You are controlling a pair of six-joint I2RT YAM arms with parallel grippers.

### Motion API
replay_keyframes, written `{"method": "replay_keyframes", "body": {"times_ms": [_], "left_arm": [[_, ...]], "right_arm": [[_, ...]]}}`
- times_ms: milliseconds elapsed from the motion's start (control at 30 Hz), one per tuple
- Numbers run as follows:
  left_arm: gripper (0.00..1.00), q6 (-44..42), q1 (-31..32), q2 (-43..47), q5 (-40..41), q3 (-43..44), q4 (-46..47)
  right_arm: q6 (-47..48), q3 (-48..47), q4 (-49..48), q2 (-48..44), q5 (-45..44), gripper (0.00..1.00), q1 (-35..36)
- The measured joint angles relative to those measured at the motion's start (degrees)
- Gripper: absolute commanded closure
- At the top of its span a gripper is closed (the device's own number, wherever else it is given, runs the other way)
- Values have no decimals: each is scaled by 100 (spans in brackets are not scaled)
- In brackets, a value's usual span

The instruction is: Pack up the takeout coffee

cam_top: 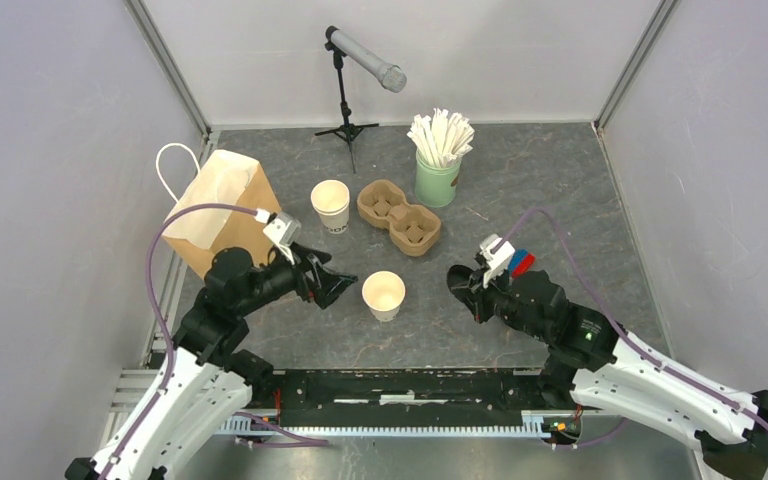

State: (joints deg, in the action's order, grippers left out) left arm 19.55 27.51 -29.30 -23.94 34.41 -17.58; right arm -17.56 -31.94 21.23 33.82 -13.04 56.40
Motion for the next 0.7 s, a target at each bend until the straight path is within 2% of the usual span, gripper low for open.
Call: {"method": "replay_keyframes", "body": {"times_ms": [200, 300, 467, 600, 700], "left_arm": [[0, -647, 0, -929, -437, 800, 608], [4, -1220, 0, -1169, -1165, 868, 848], [5, -2430, 79, -1152, -2461, 866, 946], [10, -3425, 485, -1029, -3010, 861, 861], [14, -4203, 1161, -1003, -2968, 870, 573]], "right_arm": [[221, -168, -695, 334, 1611, 100, 0], [232, -236, -975, 485, 2249, 100, 0], [219, -367, -1241, 717, 3016, 100, 2], [131, -389, -1451, 859, 3412, 100, 2], [39, -398, -1609, 894, 3630, 100, 2]]}}
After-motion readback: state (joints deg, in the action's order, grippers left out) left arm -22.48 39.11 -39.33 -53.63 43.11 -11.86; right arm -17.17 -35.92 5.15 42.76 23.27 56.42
